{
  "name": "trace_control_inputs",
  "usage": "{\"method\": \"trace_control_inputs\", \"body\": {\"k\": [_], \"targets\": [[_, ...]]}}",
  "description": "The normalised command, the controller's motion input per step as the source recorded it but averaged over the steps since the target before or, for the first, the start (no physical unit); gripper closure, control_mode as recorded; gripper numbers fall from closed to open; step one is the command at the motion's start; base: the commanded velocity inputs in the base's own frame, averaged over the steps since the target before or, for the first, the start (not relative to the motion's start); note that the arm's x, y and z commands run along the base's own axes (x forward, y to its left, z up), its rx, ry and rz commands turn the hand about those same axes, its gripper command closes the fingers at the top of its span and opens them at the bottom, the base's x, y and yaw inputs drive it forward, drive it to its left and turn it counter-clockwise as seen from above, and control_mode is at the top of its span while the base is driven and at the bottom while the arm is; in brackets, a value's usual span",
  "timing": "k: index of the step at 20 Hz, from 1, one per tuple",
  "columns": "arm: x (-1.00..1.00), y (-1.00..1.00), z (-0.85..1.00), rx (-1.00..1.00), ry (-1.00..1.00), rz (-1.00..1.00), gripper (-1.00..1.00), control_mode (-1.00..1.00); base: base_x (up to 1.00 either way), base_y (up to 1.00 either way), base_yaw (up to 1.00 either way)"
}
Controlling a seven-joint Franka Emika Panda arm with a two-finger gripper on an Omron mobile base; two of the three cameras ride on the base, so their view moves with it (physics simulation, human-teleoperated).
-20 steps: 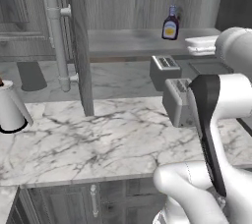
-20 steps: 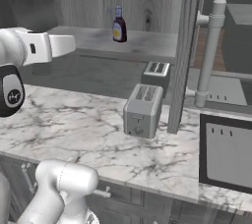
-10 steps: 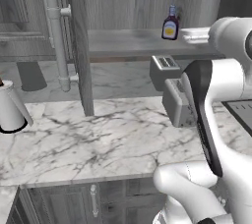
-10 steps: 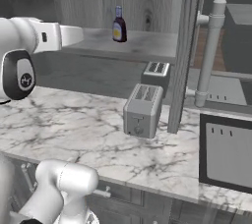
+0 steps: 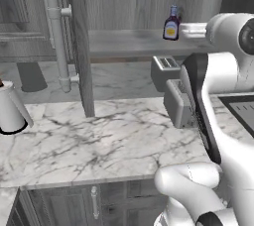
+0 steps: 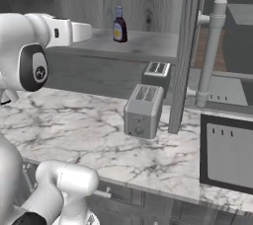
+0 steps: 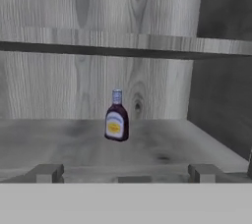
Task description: Take 2 condiments from the cabinet and move them on the counter near the stove.Make sure the condiments are lined up with each other, next to each other.
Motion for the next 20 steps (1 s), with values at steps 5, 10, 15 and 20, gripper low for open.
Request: {"method": "trace_control_inputs", "body": {"k": [5, 10, 15, 20], "targets": [[0.34, -0.12, -0.03, 0.07, -0.17, 0.00, -1.00, -1.00, 0.00, 0.00, 0.00], [0.25, -0.07, -0.04, 0.05, -0.17, 0.00, -1.00, -1.00, 0.00, 0.00, 0.00], [0.16, -0.01, 0.00, 0.05, -0.01, 0.00, -1.00, -1.00, 0.00, 0.00, 0.00], [0.17, 0.00, 0.00, 0.00, 0.02, 0.00, -1.00, -1.00, 0.00, 0.00, 0.00]]}}
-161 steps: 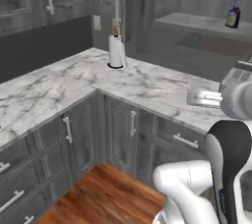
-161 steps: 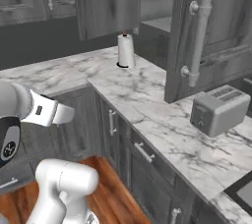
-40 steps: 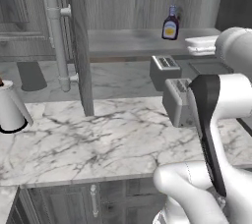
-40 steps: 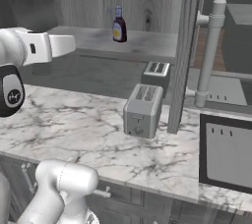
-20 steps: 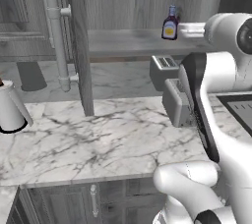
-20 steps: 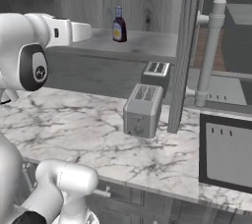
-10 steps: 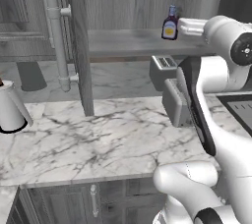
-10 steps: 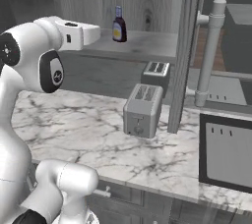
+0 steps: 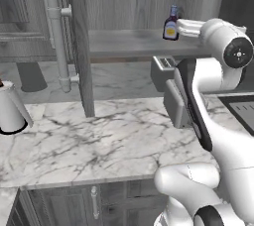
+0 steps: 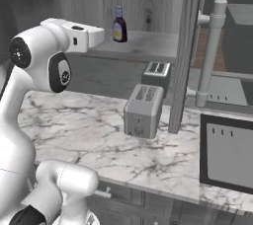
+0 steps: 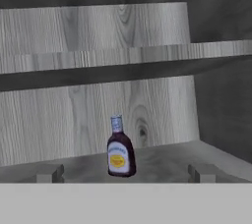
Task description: Take 2 condiments from the cabinet and move them on the counter near the stove.Make sure the condiments are lined up with each other, next to each other.
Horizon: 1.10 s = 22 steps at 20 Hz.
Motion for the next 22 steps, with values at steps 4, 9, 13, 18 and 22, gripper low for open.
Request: {"method": "trace_control_inputs", "body": {"k": [4, 9, 13, 18, 22], "targets": [[0.10, 0.00, 0.00, 0.00, 0.09, 0.00, -1.00, -1.00, 0.00, 0.00, 0.00], [0.17, 0.00, 0.00, 0.00, 0.08, 0.00, -1.00, -1.00, 0.00, 0.00, 0.00], [0.21, 0.00, 0.00, 0.00, 0.03, 0.00, -1.00, -1.00, 0.00, 0.00, 0.00], [0.27, 0.00, 0.00, 0.00, 0.00, 0.00, -1.00, -1.00, 0.00, 0.00, 0.00], [0.31, 0.00, -0.01, 0.00, 0.00, 0.00, -1.00, -1.00, 0.00, 0.00, 0.00]]}}
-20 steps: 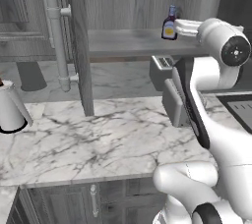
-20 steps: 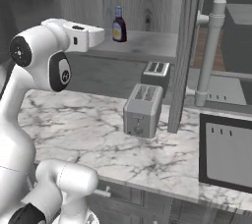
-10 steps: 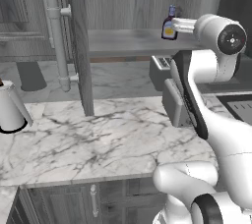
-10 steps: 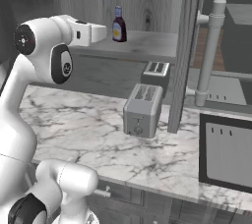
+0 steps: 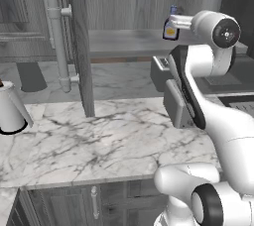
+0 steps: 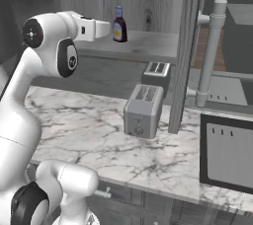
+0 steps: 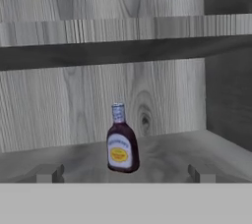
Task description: Take 2 condiments from the cabinet and move them on the counter near the stove.Make sure the condiments are lined up with each other, next to each other.
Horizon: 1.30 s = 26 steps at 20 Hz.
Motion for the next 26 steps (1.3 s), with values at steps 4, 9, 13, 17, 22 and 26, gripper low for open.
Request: {"method": "trace_control_inputs", "body": {"k": [4, 9, 13, 17, 22, 26], "targets": [[0.23, 0.00, 0.00, 0.00, 0.00, 0.00, -1.00, -1.00, 0.00, 0.00, 0.00], [0.16, 0.00, 0.00, 0.00, 0.00, 0.00, -1.00, -1.00, 0.00, 0.00, 0.00], [0.12, 0.00, 0.00, 0.00, 0.02, 0.00, -1.00, -1.00, 0.00, 0.00, 0.00], [0.03, 0.00, 0.00, 0.00, 0.01, 0.01, -1.00, -1.00, 0.00, 0.00, 0.00], [0.01, 0.00, -0.01, 0.00, 0.00, 0.00, -1.00, -1.00, 0.00, 0.00, 0.00], [0.04, 0.00, -0.06, 0.00, 0.00, 0.00, -1.00, -1.00, 0.00, 0.00, 0.00]]}}
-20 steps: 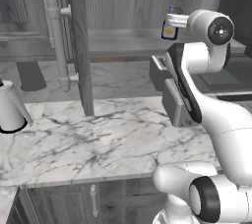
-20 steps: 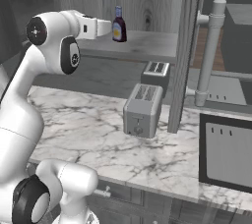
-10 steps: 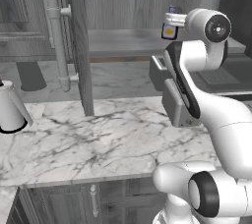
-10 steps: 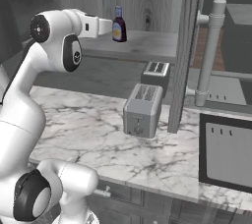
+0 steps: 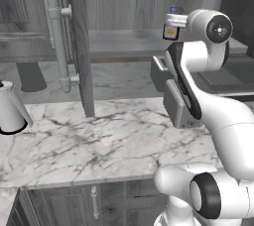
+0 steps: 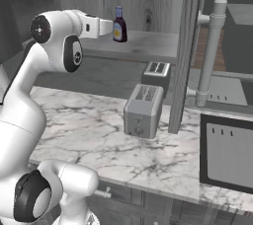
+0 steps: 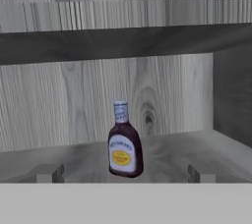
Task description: Take 2 condiments from the cabinet and move them on the counter near the stove.Make sure the condiments are lined up with each other, next to each other.
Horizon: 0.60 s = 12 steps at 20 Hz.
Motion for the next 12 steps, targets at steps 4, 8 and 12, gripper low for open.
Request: {"method": "trace_control_inputs", "body": {"k": [4, 8, 12], "targets": [[0.11, 0.00, -0.06, 0.00, 0.00, 0.00, -1.00, -1.00, 0.00, 0.00, 0.00], [0.10, 0.00, -0.04, 0.00, 0.00, 0.00, -1.00, -1.00, 0.00, 0.00, 0.00], [0.08, 0.00, 0.00, 0.00, 0.00, 0.00, -1.00, -1.00, 0.00, 0.00, 0.00]]}}
